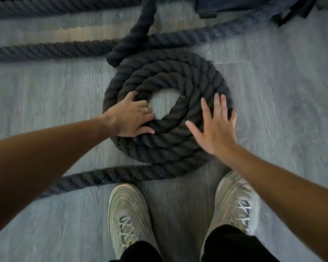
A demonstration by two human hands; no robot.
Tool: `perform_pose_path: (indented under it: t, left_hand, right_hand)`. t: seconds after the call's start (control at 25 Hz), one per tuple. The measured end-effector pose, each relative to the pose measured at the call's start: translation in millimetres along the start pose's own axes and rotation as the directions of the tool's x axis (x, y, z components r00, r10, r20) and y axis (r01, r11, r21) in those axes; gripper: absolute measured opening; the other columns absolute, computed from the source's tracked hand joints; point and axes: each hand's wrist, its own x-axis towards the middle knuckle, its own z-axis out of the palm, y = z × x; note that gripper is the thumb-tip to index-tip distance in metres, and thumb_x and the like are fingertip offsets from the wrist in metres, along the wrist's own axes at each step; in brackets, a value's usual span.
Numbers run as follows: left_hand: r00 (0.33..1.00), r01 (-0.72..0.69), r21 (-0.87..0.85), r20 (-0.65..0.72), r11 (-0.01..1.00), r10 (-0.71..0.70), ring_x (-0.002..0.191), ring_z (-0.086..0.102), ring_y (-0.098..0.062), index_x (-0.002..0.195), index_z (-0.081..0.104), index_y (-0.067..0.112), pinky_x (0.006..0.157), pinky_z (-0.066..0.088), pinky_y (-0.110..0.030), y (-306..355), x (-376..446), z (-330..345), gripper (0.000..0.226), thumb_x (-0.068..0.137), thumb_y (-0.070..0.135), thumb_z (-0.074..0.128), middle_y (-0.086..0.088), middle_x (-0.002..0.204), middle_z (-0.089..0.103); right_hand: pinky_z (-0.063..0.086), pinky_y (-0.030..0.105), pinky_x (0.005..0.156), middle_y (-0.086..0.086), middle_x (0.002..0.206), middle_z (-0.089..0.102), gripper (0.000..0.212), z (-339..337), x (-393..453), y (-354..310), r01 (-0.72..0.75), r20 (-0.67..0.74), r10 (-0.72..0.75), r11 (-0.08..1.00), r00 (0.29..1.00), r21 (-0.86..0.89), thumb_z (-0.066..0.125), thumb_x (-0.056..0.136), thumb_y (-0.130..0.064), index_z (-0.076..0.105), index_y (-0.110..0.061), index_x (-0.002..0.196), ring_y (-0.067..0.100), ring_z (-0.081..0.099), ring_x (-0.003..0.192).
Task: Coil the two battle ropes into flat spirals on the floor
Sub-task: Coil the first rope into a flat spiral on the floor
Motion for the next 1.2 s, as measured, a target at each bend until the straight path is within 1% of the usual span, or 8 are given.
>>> perform_pose_path:
  t: [0.12,0.28,0.36,0.48,0.6,0.8,1.04,1.2]
  left_hand:
    - [0.969,0.244,-0.176,0.008,0.954,-0.246,0.113,0.052,-0.019,0.120,0.059,0.024,0.104,0.032,-0.060,30.9,7.1,-7.1,0.068,0.098,0.069,0.014,0.006,0.119,0.063]
    - [0.882,0.459,-0.285,0.032,0.841,-0.470,0.112,0.055,-0.021,0.113,0.060,0.021,0.096,0.034,-0.059,66.6,23.4,-21.6,0.066,0.098,0.069,0.017,0.003,0.114,0.065]
    - [0.873,0.469,-0.321,0.025,0.823,-0.488,0.112,0.054,-0.022,0.109,0.061,0.021,0.096,0.033,-0.057,69.6,24.0,-18.1,0.069,0.096,0.073,0.017,0.003,0.112,0.065]
    - [0.964,0.217,-0.297,-0.082,0.930,-0.251,0.113,0.053,-0.021,0.115,0.062,0.025,0.099,0.034,-0.053,29.1,14.1,-7.7,0.078,0.091,0.080,0.014,0.004,0.114,0.065]
    - [0.991,-0.124,-0.038,-0.048,0.992,0.122,0.128,0.049,-0.019,0.137,0.052,0.031,0.109,0.029,-0.051,-29.5,2.2,-1.8,0.078,0.094,0.078,0.008,0.007,0.131,0.060]
    - [0.993,-0.120,0.149,0.014,0.981,0.120,0.115,0.048,-0.019,0.137,0.041,0.027,0.099,0.035,-0.042,-28.1,4.0,-1.1,0.072,0.095,0.071,0.001,0.006,0.131,0.053]
    - [0.984,0.179,-0.024,-0.011,0.984,-0.179,0.106,0.056,-0.023,0.117,0.053,0.020,0.083,0.038,-0.042,21.2,8.2,-10.6,0.068,0.098,0.068,0.010,-0.001,0.114,0.064]
    - [0.900,0.433,-0.251,0.060,0.866,-0.432,0.107,0.059,-0.029,0.117,0.055,0.015,0.078,0.039,-0.043,56.5,30.7,-24.0,0.069,0.098,0.069,0.017,-0.009,0.112,0.067]
  right_hand:
    - [-0.001,0.069,0.116,0.006,0.167,-0.015,0.082,-26.0,49.8,21.4,0.143,0.060,-0.136,0.980,0.989,-0.136,-0.004,0.088,-0.081,-0.007,-0.038,0.158,0.033,-0.019,0.151]
    - [-0.006,0.071,0.113,0.013,0.166,-0.013,0.075,-42.5,81.9,-0.4,-0.266,0.106,0.259,0.963,0.960,0.052,0.007,0.095,-0.072,-0.008,-0.035,0.159,0.042,-0.015,0.150]
    - [-0.002,0.069,0.115,0.019,0.166,-0.007,0.077,-28.6,58.4,-25.2,-0.264,0.065,0.256,0.941,0.964,0.209,0.020,0.097,-0.068,0.003,-0.028,0.160,0.043,-0.008,0.151]
    - [0.003,0.067,0.117,0.020,0.166,0.007,0.072,11.0,-12.8,-44.2,-0.027,-0.132,0.036,0.997,0.991,0.074,0.025,0.099,-0.063,0.018,-0.026,0.160,0.045,0.000,0.150]
    - [0.006,0.065,0.118,0.021,0.166,0.007,0.065,26.5,-43.8,-40.7,0.088,-0.118,-0.086,0.996,0.989,0.018,0.025,0.100,-0.063,0.025,-0.033,0.157,0.044,-0.004,0.151]
    - [0.005,0.063,0.119,0.017,0.167,0.005,0.067,17.3,-28.1,-32.0,0.159,-0.111,-0.159,0.987,0.981,-0.014,0.023,0.097,-0.070,0.027,-0.038,0.156,0.041,-0.009,0.152]
    - [-0.007,0.057,0.121,-0.002,0.168,-0.006,0.062,-40.2,68.1,10.2,0.414,0.120,-0.404,0.907,0.907,-0.073,0.024,0.093,-0.075,0.022,-0.052,0.151,0.025,-0.020,0.152]
    - [-0.006,0.065,0.117,0.004,0.168,-0.010,0.077,-68.0,100.8,-6.4,0.164,0.043,-0.162,0.985,0.986,-0.044,0.054,0.088,-0.066,0.022,-0.042,0.155,0.034,-0.018,0.151]
